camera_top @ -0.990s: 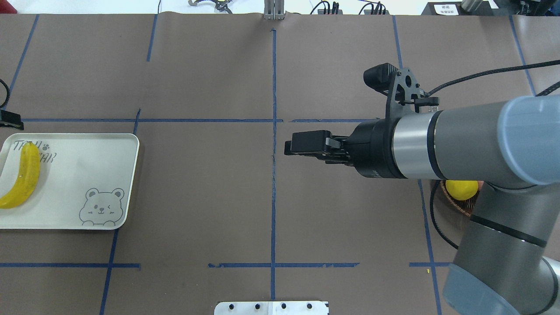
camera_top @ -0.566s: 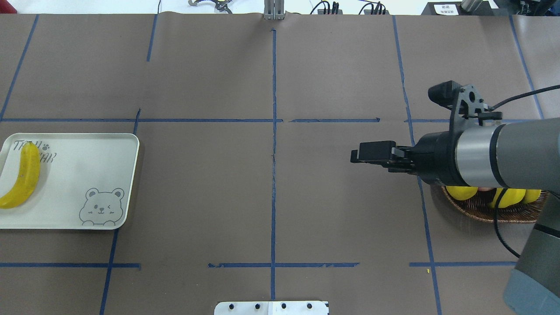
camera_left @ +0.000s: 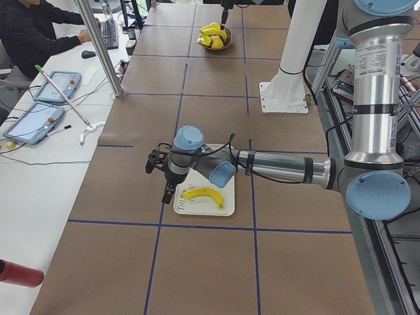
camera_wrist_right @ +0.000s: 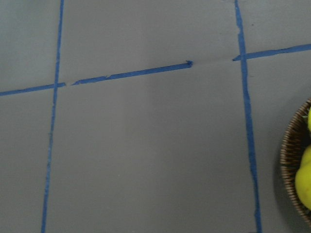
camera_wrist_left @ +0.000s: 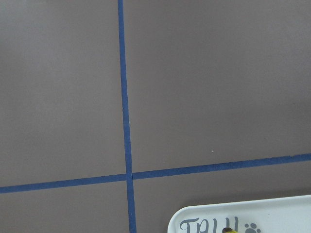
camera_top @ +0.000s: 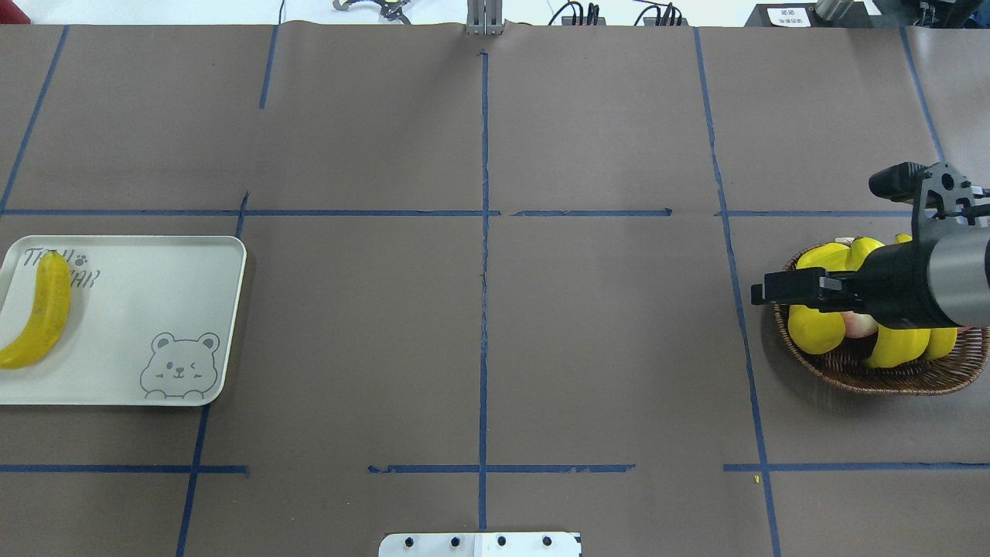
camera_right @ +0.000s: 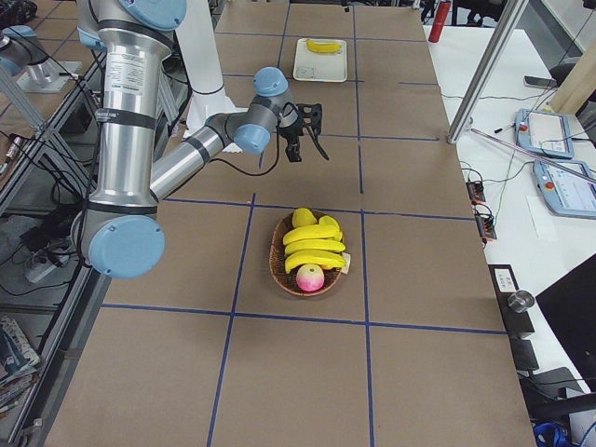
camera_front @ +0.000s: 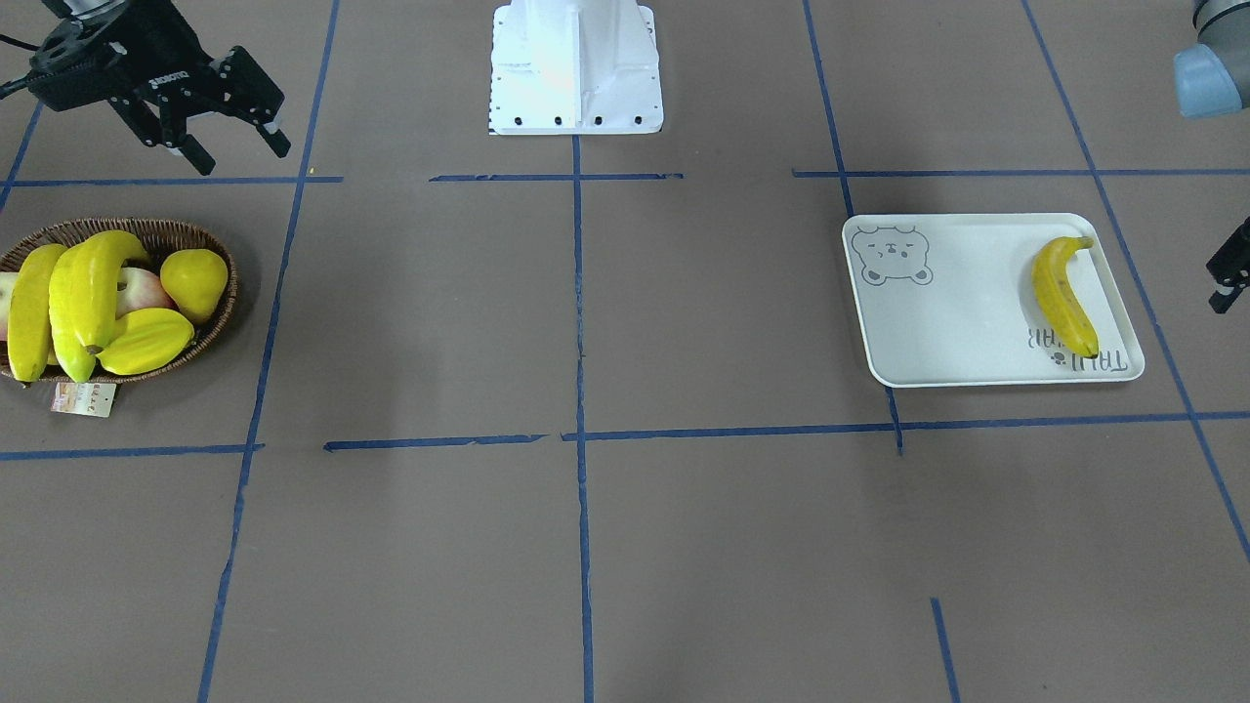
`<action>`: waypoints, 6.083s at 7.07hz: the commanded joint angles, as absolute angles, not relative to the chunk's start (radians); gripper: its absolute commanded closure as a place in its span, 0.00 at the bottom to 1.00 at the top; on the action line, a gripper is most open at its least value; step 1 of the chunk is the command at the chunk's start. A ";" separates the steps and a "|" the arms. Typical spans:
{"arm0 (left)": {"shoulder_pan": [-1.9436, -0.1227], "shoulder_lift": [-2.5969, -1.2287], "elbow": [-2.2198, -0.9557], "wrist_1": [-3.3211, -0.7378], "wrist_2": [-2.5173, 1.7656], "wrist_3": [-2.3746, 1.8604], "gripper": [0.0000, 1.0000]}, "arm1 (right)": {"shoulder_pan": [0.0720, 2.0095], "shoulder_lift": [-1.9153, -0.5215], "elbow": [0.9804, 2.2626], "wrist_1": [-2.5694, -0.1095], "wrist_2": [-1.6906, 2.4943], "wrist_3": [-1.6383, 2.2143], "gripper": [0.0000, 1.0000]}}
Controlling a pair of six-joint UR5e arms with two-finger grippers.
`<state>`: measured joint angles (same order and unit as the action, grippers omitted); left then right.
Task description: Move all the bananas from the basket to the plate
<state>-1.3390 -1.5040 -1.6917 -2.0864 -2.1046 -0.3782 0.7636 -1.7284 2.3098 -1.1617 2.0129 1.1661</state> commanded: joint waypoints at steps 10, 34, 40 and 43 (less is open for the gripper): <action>-1.198 -1.519 -1.770 -2.418 -2.352 -0.988 0.00 | 0.917 -1.871 2.028 -1.154 2.060 0.663 0.01; -1.010 -1.829 -1.796 -2.419 -2.355 -1.493 0.01 | 0.869 -1.298 2.111 -1.166 2.333 1.217 0.99; -0.829 -2.012 -1.827 -2.510 -2.309 -1.802 0.05 | 0.465 -1.088 2.111 -1.166 1.907 1.324 1.00; -0.717 -2.065 -1.842 -2.510 -2.209 -1.850 0.05 | 0.431 -1.066 2.108 -1.169 1.848 1.318 1.00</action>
<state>-0.7519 -2.0480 -1.8367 -2.5101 -2.2304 -1.8392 0.4377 -1.0707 2.1082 -1.1686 1.8591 1.3200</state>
